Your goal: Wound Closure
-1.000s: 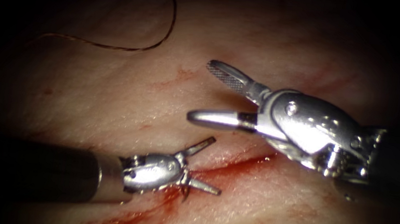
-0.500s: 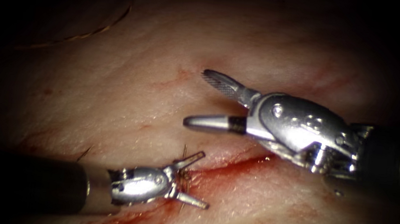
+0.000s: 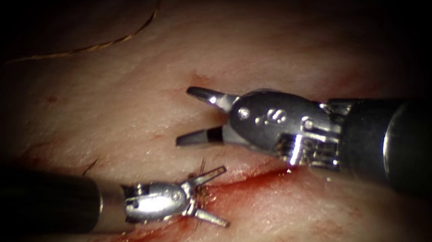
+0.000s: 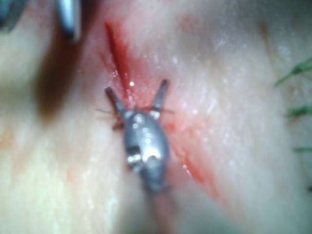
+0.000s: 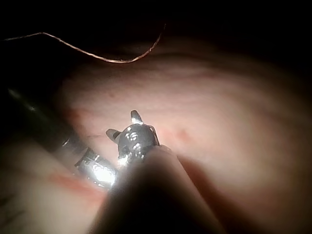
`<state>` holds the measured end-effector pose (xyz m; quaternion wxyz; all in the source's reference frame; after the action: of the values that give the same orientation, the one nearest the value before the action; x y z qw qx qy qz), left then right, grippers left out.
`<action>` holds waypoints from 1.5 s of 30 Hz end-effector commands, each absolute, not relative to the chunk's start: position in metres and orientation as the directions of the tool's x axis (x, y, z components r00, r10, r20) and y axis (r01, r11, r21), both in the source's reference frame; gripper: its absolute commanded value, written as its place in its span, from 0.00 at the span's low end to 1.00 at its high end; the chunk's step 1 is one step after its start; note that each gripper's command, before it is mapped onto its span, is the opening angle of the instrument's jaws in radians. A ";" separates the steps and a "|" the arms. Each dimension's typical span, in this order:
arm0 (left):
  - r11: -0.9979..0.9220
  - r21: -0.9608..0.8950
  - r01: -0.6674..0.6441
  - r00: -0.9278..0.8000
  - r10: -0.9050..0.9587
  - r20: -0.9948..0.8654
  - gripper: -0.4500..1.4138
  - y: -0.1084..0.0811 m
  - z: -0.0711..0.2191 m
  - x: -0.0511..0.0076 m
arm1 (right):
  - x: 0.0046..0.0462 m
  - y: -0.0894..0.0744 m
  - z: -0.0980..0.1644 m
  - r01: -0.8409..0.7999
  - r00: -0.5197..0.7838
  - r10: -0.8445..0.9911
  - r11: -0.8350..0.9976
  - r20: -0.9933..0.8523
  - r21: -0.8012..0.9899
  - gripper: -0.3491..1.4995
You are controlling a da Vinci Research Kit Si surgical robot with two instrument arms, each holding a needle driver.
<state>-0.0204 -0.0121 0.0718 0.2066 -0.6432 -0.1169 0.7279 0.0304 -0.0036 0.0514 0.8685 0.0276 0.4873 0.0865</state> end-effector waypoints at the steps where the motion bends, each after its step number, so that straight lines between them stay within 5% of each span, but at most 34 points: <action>1: -0.887 -0.439 -0.147 -0.086 0.453 -0.887 0.72 -0.013 0.072 -0.0210 | 0.0317 -0.003 0.051 -0.123 0.507 0.175 0.984 -0.844 0.130 0.99; 24: -0.883 -0.449 -0.136 -0.083 0.461 -0.883 0.70 -0.013 0.073 -0.0207 | 0.0415 0.001 0.044 0.024 0.584 -0.079 0.997 -0.808 -0.080 0.99; 35: -0.883 -0.449 -0.137 -0.083 0.462 -0.883 0.69 -0.013 0.073 -0.0206 | 0.0397 0.002 0.042 0.056 0.568 -0.074 0.997 -0.820 -0.051 0.99; 45: -0.883 -0.450 -0.136 -0.083 0.462 -0.883 0.69 -0.013 0.072 -0.0205 | 0.0429 0.000 0.044 0.068 0.582 -0.090 0.996 -0.809 -0.062 0.99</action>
<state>-0.0199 -0.0120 0.0719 0.2061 -0.6449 -0.1252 0.7252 0.0423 0.0004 0.0439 0.8903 -0.0108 0.4532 -0.0438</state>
